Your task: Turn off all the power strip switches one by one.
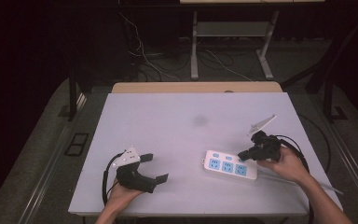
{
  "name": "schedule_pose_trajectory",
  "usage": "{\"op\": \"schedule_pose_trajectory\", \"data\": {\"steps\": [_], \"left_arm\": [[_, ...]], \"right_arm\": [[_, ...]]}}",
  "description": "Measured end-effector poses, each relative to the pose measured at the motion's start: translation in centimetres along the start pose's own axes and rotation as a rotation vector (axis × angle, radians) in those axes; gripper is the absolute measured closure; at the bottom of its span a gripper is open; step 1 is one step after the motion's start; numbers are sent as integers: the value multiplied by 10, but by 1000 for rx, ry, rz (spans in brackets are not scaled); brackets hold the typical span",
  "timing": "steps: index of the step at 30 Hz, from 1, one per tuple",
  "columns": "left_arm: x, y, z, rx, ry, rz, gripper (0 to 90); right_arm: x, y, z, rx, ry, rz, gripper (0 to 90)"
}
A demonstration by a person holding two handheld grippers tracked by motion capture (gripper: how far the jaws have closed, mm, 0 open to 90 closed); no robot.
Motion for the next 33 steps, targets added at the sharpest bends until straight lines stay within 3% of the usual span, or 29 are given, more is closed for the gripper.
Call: {"op": "schedule_pose_trajectory", "data": {"steps": [9, 13, 16, 21, 26, 30, 33], "left_arm": [[0, 0, 0, 3, -3, 0, 3], [-1, 0, 0, 7, -8, -5, 8], [-1, 0, 1, 8, -8, -2, 8], [-1, 0, 0, 7, -9, -3, 8], [-1, 0, 0, 7, -9, -4, 8], [-2, 0, 0, 9, -8, -6, 8], [-2, 0, 0, 4, -10, -8, 8]], "right_arm": [[4, 7, -3, 15, -14, -24, 897], [4, 8, -1, -15, -4, -34, 898], [6, 11, -2, -6, -36, -57, 900], [6, 14, -3, 4, -46, -77, 900], [7, 14, -3, -2, -32, -91, 900], [8, 16, -9, 34, -65, -118, 900], [8, 18, -8, 36, -66, -133, 900]]}}
Point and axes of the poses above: each handheld gripper's, and its own axes: x roughly forward along the jaws, y roughly out of its underside, z roughly to its left, the point moved 1 cm from there along x, roughly forward along the jaws, and after that the axes turned 10 degrees about x, right-handed, at the moved point
